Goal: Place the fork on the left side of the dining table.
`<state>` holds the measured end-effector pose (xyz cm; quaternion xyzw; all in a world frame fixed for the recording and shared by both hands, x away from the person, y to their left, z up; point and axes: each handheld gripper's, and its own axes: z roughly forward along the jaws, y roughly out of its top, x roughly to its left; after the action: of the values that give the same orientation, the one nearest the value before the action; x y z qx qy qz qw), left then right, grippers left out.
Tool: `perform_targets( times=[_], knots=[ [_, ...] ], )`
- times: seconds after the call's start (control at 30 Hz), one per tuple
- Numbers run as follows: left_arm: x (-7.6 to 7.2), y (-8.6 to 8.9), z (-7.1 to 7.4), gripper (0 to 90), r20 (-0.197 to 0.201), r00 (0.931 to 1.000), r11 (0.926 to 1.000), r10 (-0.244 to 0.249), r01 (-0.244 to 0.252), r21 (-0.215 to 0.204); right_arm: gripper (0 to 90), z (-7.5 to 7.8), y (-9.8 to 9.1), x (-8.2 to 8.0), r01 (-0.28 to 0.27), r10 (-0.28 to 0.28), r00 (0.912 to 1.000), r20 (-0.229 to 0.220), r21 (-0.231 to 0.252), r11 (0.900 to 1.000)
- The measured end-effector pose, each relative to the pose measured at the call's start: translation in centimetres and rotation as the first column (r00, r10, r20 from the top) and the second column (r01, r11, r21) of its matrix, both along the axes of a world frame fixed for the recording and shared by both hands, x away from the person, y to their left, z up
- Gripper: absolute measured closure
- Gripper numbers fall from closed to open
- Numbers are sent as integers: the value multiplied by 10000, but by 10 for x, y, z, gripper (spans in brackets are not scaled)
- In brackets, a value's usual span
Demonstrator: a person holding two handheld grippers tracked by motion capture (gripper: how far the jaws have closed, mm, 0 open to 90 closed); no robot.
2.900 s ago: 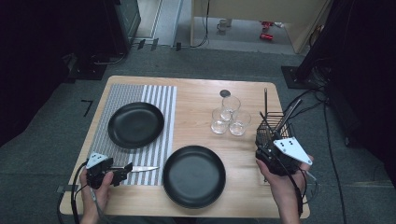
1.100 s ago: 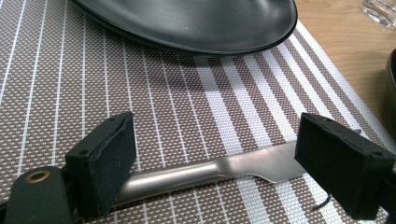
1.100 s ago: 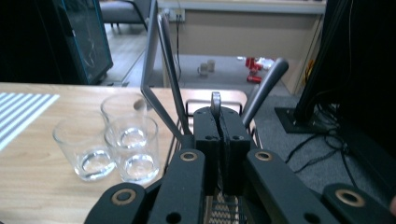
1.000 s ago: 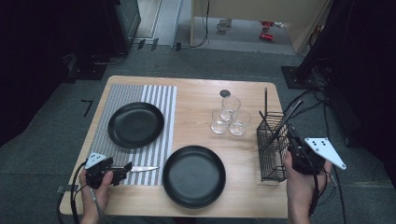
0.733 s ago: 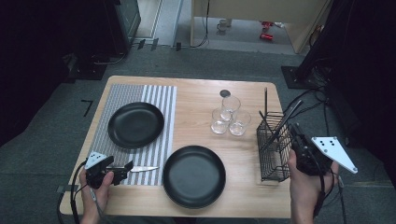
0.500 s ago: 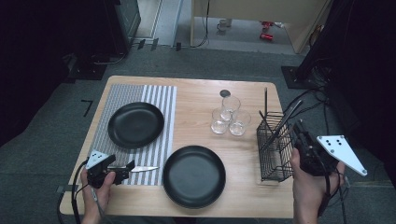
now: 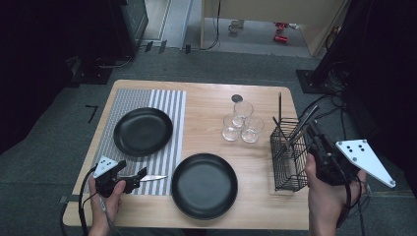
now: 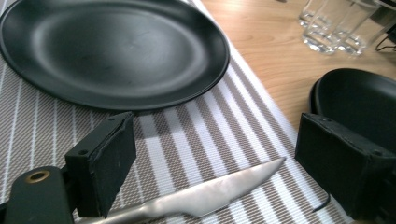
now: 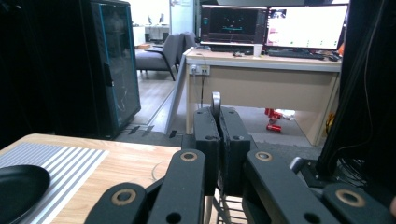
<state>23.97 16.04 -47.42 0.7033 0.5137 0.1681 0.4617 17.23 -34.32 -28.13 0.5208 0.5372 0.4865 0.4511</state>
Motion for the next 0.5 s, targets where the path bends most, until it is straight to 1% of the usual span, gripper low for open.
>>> perform_targets(
  times=[0.3, 0.43, 0.5],
  knots=[
    [1, -13, 7, 126, 170, 9993, 9994, -345, 344, 28, 884, 0, 16, 5, -409, 409, 9992, -30, 57, 9991],
    [1, -20, 10, 126, 345, 9978, 9984, -560, 562, -70, 884, -1, 25, 8, -633, 633, 9980, -50, 82, 9980],
    [2, -24, 12, 126, 423, 9965, 9974, -715, 717, -49, 884, -2, 30, 10, -735, 736, 9973, -51, 102, 9972]
  ],
)
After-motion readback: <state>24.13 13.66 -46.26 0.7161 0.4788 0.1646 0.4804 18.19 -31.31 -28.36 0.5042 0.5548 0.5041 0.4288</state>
